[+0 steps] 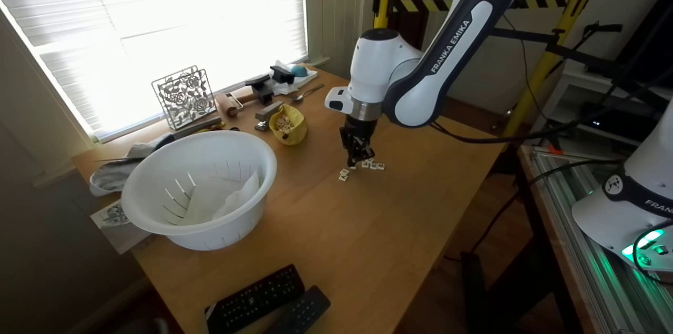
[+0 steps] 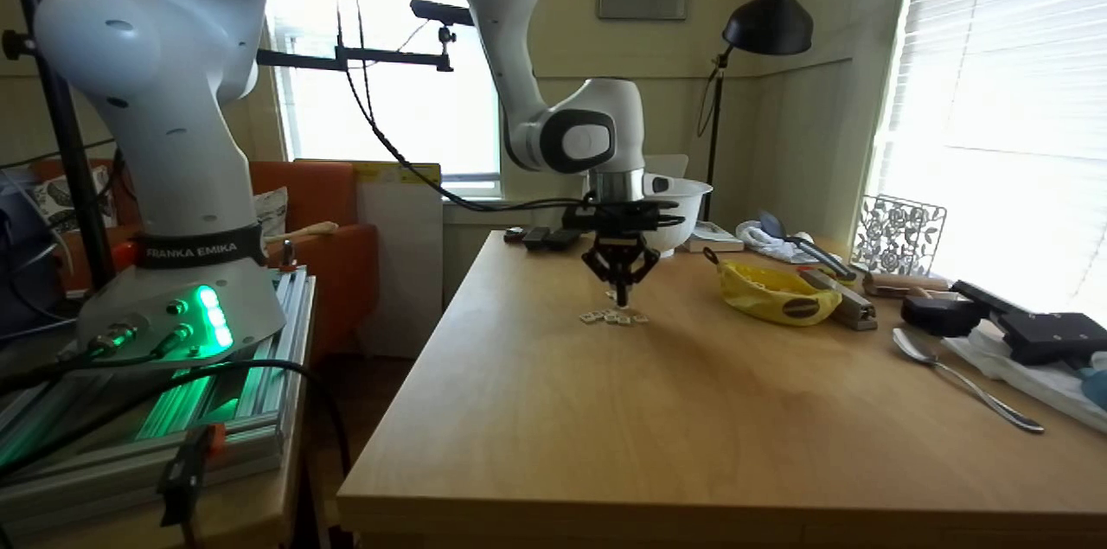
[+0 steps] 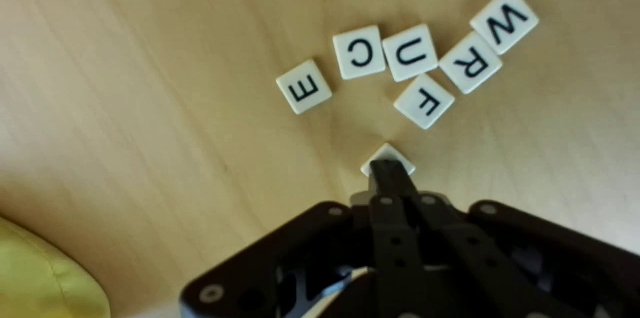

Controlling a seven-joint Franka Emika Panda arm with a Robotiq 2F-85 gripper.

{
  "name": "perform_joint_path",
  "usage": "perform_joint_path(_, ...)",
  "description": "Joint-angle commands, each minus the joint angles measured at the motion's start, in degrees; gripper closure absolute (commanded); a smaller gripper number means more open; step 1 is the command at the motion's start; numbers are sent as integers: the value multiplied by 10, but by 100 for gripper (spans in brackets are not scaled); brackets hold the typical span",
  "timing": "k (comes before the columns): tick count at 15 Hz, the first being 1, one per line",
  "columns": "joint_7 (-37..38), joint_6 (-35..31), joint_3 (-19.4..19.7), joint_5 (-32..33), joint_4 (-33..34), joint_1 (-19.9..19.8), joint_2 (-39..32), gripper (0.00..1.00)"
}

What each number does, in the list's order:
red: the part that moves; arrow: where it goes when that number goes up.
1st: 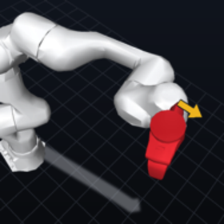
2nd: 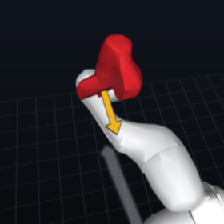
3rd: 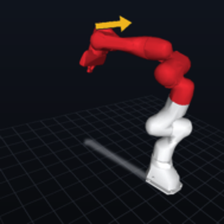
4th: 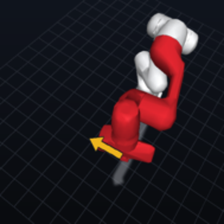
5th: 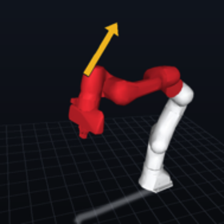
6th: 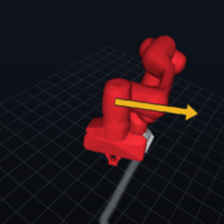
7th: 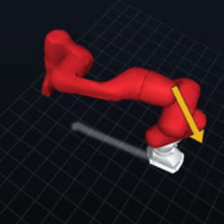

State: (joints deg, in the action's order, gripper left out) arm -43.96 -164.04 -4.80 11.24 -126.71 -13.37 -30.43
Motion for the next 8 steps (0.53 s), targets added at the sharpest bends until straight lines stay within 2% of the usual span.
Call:
perform_joint_path(1, -18, 12, -42, -46, -31, -53, 37, 100)
perform_joint_path(4, 4, 5, -51, -80, -38, -68, 54, 100)
perform_joint_path(8, 99, 4, -15, -104, -43, -31, 65, 100)
